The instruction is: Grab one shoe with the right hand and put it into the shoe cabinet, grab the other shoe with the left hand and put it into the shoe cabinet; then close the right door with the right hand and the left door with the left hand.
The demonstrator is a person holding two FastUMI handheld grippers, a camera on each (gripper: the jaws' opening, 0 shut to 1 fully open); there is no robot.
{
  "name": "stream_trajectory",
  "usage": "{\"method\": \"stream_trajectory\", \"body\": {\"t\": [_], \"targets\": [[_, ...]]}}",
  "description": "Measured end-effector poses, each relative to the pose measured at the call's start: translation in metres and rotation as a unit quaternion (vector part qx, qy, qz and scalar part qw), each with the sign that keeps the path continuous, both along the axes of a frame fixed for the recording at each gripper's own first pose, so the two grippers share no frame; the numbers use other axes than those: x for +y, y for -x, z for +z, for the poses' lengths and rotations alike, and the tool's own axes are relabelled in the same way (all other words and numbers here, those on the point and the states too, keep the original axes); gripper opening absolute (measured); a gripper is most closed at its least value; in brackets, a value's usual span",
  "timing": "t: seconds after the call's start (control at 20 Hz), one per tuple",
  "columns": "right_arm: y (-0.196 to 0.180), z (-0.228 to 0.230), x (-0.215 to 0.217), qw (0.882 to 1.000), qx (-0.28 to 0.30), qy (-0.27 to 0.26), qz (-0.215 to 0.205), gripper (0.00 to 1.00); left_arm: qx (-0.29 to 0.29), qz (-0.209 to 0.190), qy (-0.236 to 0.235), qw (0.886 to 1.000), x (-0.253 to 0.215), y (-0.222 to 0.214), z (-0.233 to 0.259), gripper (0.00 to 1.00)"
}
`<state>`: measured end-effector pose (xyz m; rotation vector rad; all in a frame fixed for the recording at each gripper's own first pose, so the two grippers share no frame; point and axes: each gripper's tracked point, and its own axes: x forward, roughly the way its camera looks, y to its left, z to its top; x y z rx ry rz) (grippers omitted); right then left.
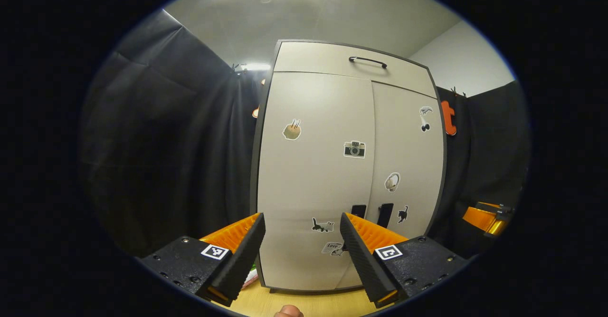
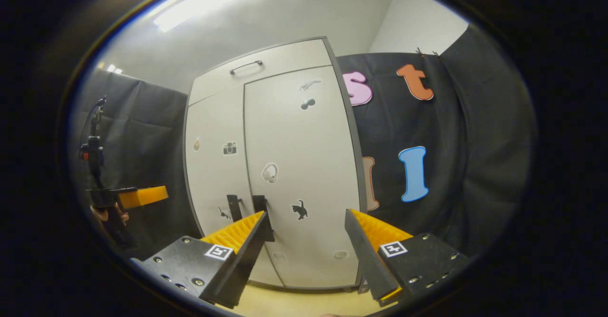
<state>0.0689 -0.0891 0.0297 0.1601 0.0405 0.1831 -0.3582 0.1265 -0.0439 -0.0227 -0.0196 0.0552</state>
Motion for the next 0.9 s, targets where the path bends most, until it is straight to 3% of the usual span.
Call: {"method": "stream_trajectory", "body": {"t": [0.9], "targets": [[-0.002, 0.001, -0.014, 1.0, -0.006, -0.002, -0.004, 0.97, 0.006, -0.005, -0.01, 1.0, -0.005, 0.002, 0.002, 0.96]]}}
